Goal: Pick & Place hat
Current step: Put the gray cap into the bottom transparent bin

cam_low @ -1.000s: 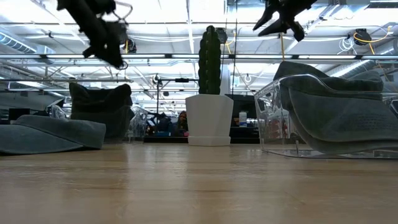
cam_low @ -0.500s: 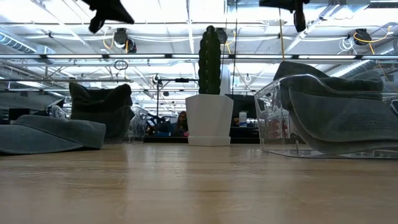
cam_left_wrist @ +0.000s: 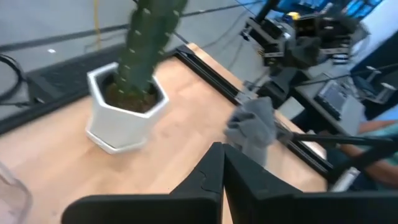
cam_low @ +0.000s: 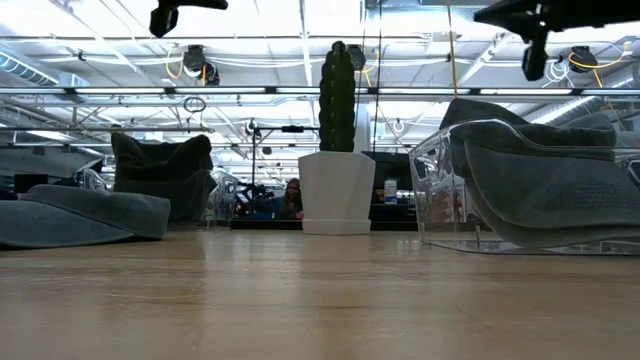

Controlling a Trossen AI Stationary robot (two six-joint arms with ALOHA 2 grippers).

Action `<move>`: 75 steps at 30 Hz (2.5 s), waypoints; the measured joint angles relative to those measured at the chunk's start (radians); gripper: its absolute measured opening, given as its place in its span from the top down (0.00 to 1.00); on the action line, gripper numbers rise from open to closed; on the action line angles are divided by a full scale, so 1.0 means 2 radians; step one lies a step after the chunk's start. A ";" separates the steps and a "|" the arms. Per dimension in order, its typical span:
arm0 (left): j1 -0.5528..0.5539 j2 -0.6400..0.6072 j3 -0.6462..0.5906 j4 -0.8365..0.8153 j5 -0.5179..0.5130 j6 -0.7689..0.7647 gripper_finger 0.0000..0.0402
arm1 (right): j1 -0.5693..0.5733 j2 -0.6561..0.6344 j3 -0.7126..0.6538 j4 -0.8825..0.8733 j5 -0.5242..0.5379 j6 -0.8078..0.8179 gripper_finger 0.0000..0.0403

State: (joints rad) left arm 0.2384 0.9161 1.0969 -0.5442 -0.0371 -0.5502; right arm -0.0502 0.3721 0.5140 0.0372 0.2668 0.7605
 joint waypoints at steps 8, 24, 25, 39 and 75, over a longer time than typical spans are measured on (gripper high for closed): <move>-0.036 0.000 0.000 -0.016 -0.008 -0.030 0.99 | 0.000 -0.076 -0.030 -0.001 0.000 0.012 1.00; -0.095 0.049 0.000 -0.350 0.158 0.063 0.74 | 0.000 0.008 0.003 0.001 -0.005 -0.040 1.00; -0.099 0.058 0.000 -0.370 0.150 0.074 0.69 | 0.000 0.023 0.011 0.001 -0.005 -0.050 1.00; -0.104 0.108 -0.120 -0.359 0.089 0.229 0.38 | 0.000 0.132 0.086 -0.018 -0.070 -0.099 0.86; -0.104 0.234 -0.164 -0.273 0.141 0.156 0.56 | 0.049 0.234 0.139 0.022 -0.084 -0.074 0.75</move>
State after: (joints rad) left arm 0.0298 1.3850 0.7691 -1.0910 0.2440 -0.2383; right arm 0.0473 0.8401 0.7921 0.0819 0.0994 0.6131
